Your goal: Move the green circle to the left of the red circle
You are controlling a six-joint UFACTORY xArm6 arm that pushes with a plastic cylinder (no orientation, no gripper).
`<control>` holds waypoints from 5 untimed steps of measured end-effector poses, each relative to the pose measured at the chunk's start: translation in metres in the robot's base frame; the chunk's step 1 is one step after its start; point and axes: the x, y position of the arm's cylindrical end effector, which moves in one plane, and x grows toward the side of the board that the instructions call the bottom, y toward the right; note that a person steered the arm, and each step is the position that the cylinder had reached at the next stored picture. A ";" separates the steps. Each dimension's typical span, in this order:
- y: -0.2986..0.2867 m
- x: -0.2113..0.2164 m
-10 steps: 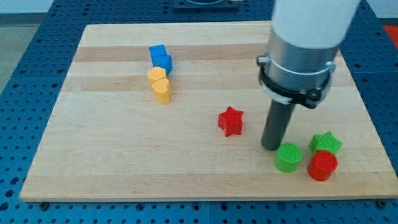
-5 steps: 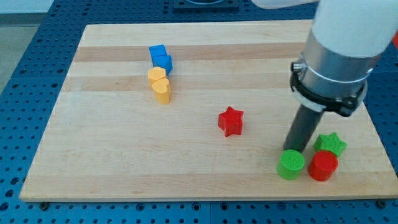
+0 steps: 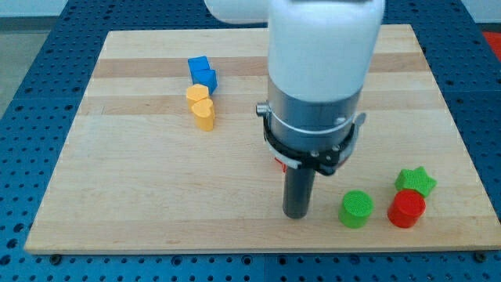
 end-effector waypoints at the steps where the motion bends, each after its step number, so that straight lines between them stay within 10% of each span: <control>1: 0.028 0.001; 3: 0.065 0.001; 5: -0.076 -0.003</control>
